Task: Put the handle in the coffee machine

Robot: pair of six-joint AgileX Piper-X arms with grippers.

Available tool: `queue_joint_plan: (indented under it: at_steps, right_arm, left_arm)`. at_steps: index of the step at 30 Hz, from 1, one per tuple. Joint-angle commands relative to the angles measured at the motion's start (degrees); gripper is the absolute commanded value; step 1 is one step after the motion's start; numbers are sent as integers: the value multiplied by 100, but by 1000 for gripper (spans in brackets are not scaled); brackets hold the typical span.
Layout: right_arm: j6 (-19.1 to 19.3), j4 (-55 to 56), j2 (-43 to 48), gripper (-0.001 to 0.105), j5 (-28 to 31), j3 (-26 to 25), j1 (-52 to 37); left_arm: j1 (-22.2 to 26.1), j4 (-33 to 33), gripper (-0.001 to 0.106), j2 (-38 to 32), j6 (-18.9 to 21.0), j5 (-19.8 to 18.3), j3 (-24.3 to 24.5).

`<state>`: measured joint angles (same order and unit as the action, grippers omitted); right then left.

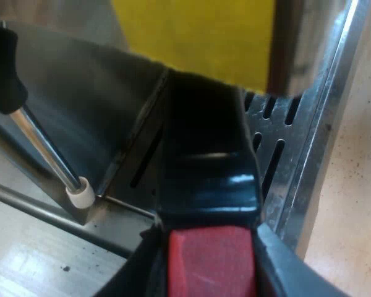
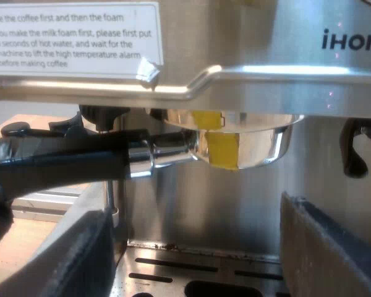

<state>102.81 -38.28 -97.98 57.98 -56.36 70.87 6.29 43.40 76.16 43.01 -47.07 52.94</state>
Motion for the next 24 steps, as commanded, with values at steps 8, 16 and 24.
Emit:
queue_joint_plan:
  at_steps: [8, 16, 24]
  right_arm:
    - [75, -8, -5, 59, 42, -34, 7]
    - [75, -8, -5, 59, 42, -34, 7]
    - [75, -8, -5, 59, 42, -34, 7]
  left_arm:
    - [-12, -196, 0, -89, 161, -939, 320]
    - [-12, 308, 0, -130, -275, -918, 320]
    - [244, 305, 0, -253, -303, -957, 320]
